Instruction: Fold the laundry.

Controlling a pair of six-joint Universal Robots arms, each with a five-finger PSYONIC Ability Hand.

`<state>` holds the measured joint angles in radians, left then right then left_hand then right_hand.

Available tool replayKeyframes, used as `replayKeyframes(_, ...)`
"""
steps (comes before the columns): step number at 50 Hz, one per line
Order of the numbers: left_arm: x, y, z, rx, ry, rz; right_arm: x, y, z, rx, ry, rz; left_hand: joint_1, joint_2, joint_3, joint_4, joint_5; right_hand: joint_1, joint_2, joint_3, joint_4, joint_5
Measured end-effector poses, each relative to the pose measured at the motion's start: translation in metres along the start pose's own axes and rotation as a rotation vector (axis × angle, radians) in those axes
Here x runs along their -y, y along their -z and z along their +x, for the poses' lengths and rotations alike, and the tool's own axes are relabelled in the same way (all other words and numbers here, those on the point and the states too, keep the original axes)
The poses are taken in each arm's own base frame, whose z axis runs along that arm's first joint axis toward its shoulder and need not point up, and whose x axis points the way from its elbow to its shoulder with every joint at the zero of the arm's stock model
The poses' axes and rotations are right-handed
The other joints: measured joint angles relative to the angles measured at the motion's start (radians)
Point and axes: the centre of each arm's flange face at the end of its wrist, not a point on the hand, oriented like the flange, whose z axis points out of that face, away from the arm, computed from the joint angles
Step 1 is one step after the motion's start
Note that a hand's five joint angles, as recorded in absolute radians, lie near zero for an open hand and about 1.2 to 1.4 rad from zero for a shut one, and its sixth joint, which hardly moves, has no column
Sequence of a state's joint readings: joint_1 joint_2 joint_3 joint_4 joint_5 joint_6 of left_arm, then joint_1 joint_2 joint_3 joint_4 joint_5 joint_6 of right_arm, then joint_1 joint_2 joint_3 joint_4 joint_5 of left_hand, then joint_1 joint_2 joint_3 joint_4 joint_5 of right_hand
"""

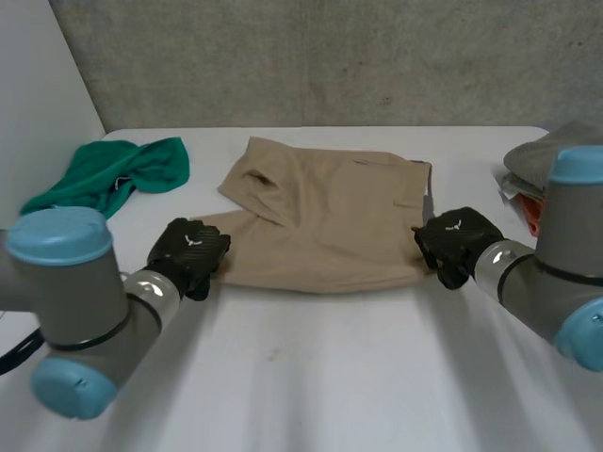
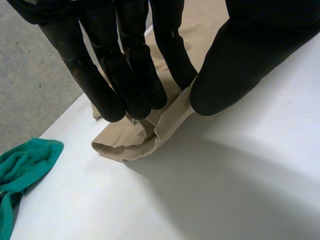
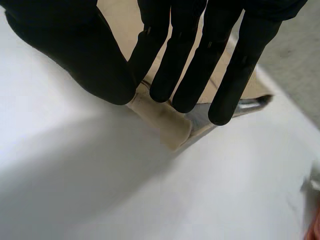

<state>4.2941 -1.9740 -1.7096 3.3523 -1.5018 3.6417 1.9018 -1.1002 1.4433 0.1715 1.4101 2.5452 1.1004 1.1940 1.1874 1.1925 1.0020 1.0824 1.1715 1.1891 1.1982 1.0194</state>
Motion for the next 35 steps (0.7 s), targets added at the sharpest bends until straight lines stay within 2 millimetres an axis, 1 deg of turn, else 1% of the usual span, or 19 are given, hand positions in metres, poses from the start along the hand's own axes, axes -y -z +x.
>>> replayKeyframes(2, 0.004, 0.015, 0.0, -0.013, 0.0, -0.016, 0.0, 0.012, -0.002, 0.049, 0.04, -0.06, 0.0, 0.0, 0.0, 0.0, 0.0, 0.0, 0.0, 0.0, 0.0, 0.0)
replayKeyframes(3, 0.004, 0.015, 0.0, -0.013, 0.0, -0.016, 0.0, 0.012, -0.002, 0.049, 0.04, -0.06, 0.0, 0.0, 0.0, 0.0, 0.0, 0.0, 0.0, 0.0, 0.0, 0.0)
replayKeyframes(4, 0.006, 0.029, 0.002, -0.033, -0.002, -0.046, 0.0, 0.024, -0.004, 0.097, 0.079, -0.116, 0.0, 0.0, 0.0, 0.0, 0.0, 0.0, 0.0, 0.0, 0.0, 0.0)
replayKeyframes(5, 0.006, 0.036, 0.003, -0.047, -0.004, -0.067, -0.001, 0.029, -0.005, 0.121, 0.097, -0.144, 0.0, 0.0, 0.0, 0.0, 0.0, 0.0, 0.0, 0.0, 0.0, 0.0)
replayKeyframes(6, 0.004, 0.051, 0.006, -0.084, -0.011, -0.121, -0.002, 0.041, -0.006, 0.171, 0.133, -0.197, 0.0, 0.0, 0.0, 0.0, 0.0, 0.0, 0.0, 0.0, 0.0, 0.0)
replayKeyframes(7, 0.003, 0.054, 0.007, -0.094, -0.014, -0.136, -0.002, 0.045, -0.007, 0.191, 0.147, -0.217, 0.0, 0.0, 0.0, 0.0, 0.0, 0.0, 0.0, 0.0, 0.0, 0.0)
replayKeyframes(8, 0.001, 0.068, 0.011, -0.136, -0.024, -0.195, -0.003, 0.055, -0.008, 0.238, 0.176, -0.261, 0.0, 0.0, 0.0, 0.0, 0.0, 0.0, 0.0, 0.0, 0.0, 0.0)
replayKeyframes(11, -0.003, 0.095, 0.019, -0.237, -0.052, -0.322, -0.005, 0.076, -0.011, 0.332, 0.232, -0.334, 0.0, 0.0, 0.0, 0.0, 0.0, 0.0, 0.0, 0.0, 0.0, 0.0)
replayKeyframes(16, -0.002, 0.129, 0.028, -0.383, -0.09, -0.461, -0.008, 0.098, -0.014, 0.417, 0.292, -0.375, 0.0, 0.002, 0.001, 0.0, 0.0, 0.0, 0.0, 0.0, 0.0, 0.0)
replayKeyframes(19, 0.003, 0.131, 0.029, -0.403, -0.097, -0.452, -0.009, 0.1, -0.016, 0.419, 0.311, -0.365, -0.001, 0.001, 0.0, -0.001, -0.001, 0.0, 0.0, 0.0, 0.0, 0.0)
replayKeyframes(20, 0.004, 0.13, 0.029, -0.402, -0.098, -0.444, -0.009, 0.099, -0.016, 0.415, 0.313, -0.361, -0.008, -0.045, -0.037, -0.039, -0.033, 0.0, 0.0, 0.0, 0.0, 0.0)
replayKeyframes(21, 0.008, 0.127, 0.028, -0.396, -0.098, -0.425, -0.01, 0.098, -0.017, 0.406, 0.313, -0.353, -0.051, -0.13, -0.126, -0.131, -0.118, 0.0, 0.0, 0.0, 0.0, 0.0)
replayKeyframes(22, 0.009, 0.125, 0.028, -0.39, -0.097, -0.412, -0.011, 0.097, -0.017, 0.401, 0.311, -0.35, -0.148, -0.244, -0.238, -0.244, -0.231, 0.0, 0.0, 0.0, 0.0, 0.0)
replayKeyframes(23, 0.011, 0.122, 0.027, -0.384, -0.096, -0.398, -0.011, 0.095, -0.018, 0.393, 0.308, -0.344, -0.148, -0.244, -0.238, -0.244, -0.231, 0.0, 0.0, 0.0, 0.0, 0.0)
replayKeyframes(24, 0.014, 0.118, 0.026, -0.372, -0.095, -0.374, -0.012, 0.093, -0.018, 0.382, 0.303, -0.338, -0.488, -0.518, -0.509, -0.52, -0.503, 0.0, 0.0, 0.0, 0.0, 0.0)
replayKeyframes(26, 0.021, 0.11, 0.023, -0.342, -0.088, -0.324, -0.014, 0.088, -0.019, 0.355, 0.286, -0.324, -0.776, -0.809, -0.799, -0.815, -0.795, 0.0, 0.0, 0.0, 0.0, 0.0)
replayKeyframes(27, 0.026, 0.103, 0.02, -0.318, -0.079, -0.286, -0.016, 0.085, -0.019, 0.337, 0.273, -0.315, -0.813, -0.879, -0.868, -0.883, -0.866, 0.0, 0.0, 0.0, 0.0, 0.002)
replayKeyframes(31, 0.036, 0.081, 0.011, -0.248, -0.032, -0.2, -0.019, 0.079, -0.019, 0.298, 0.25, -0.291, -0.78, -0.861, -0.857, -0.864, -0.847, 0.0, 0.0, 0.0, 0.0, 0.003)
replayKeyframes(35, 0.04, 0.047, -0.001, -0.171, 0.045, -0.125, -0.021, 0.074, -0.019, 0.265, 0.241, -0.265, -0.654, -0.756, -0.749, -0.751, -0.734, -0.001, 0.0, 0.0, 0.0, 0.003)
